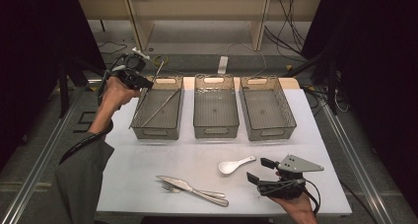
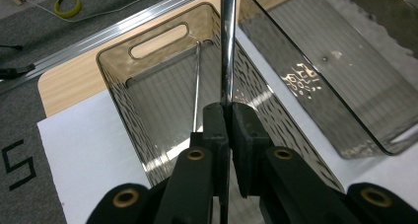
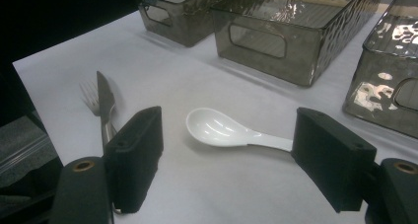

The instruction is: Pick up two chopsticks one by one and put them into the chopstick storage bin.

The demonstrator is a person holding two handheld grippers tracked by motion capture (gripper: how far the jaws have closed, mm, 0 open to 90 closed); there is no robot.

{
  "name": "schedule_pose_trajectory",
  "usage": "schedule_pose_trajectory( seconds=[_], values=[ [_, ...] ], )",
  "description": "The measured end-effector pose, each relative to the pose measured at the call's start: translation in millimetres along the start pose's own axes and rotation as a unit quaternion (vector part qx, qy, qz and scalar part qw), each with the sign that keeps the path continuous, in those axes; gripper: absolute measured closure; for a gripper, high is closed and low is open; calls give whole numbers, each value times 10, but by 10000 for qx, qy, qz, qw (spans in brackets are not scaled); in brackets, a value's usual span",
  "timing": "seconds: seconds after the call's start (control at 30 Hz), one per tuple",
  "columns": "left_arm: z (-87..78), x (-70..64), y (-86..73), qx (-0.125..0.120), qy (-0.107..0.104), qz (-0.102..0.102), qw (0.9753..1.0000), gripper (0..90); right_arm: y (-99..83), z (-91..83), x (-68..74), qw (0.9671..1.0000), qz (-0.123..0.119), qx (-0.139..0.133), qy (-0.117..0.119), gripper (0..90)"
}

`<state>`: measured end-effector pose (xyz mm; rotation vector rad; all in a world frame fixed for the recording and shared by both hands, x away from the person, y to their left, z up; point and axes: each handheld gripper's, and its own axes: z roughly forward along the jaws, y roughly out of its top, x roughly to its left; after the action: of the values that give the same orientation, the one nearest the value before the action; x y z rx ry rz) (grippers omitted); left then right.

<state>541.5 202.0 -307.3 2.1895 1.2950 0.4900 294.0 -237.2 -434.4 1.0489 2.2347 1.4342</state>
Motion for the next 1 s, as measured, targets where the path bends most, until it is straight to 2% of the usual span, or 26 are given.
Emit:
schedule_pose_trajectory(
  seconds=[0.17,0.27,0.4,0.43,0.47,0.57,0.63,0.67,0.7,0.73,0.83,0.93,1.0],
  values=[
    [111,34,29,-108,81,-53,9999,848,-1,-4,-8,10000,17,-18,21,284],
    [175,54,5,-152,45,-97,9998,848,-3,-8,-16,10000,14,-25,18,284],
    [253,78,-46,-137,126,-124,9997,849,-4,-4,-8,10000,17,-20,22,284],
    [273,83,-65,-189,94,-191,9996,897,-3,-2,-7,10000,18,-16,28,284],
    [296,84,-82,-161,53,-200,9997,897,-3,0,-8,10000,13,-16,29,284],
    [361,93,-130,128,53,-261,9996,894,-5,-1,-8,10000,6,1,25,284],
    [363,115,-173,113,135,-342,9993,889,-5,-3,-15,10000,4,-15,13,284],
    [369,119,-193,242,23,-369,9990,872,-5,-8,-18,10000,12,-20,7,284],
    [372,124,-220,328,-143,-432,9984,798,-6,-10,-20,10000,17,-17,4,284],
    [372,126,-254,286,-226,-462,9983,746,-7,-7,-24,10000,7,-10,-3,284],
    [336,122,-334,379,-279,-522,9975,601,-8,-8,-27,10000,21,-9,-9,283],
    [249,144,-394,425,-340,-532,9971,560,-12,0,-22,10000,14,13,-16,284],
    [190,168,-407,408,-291,-580,9971,524,-13,8,-21,10000,20,36,-6,283]
  ],
)
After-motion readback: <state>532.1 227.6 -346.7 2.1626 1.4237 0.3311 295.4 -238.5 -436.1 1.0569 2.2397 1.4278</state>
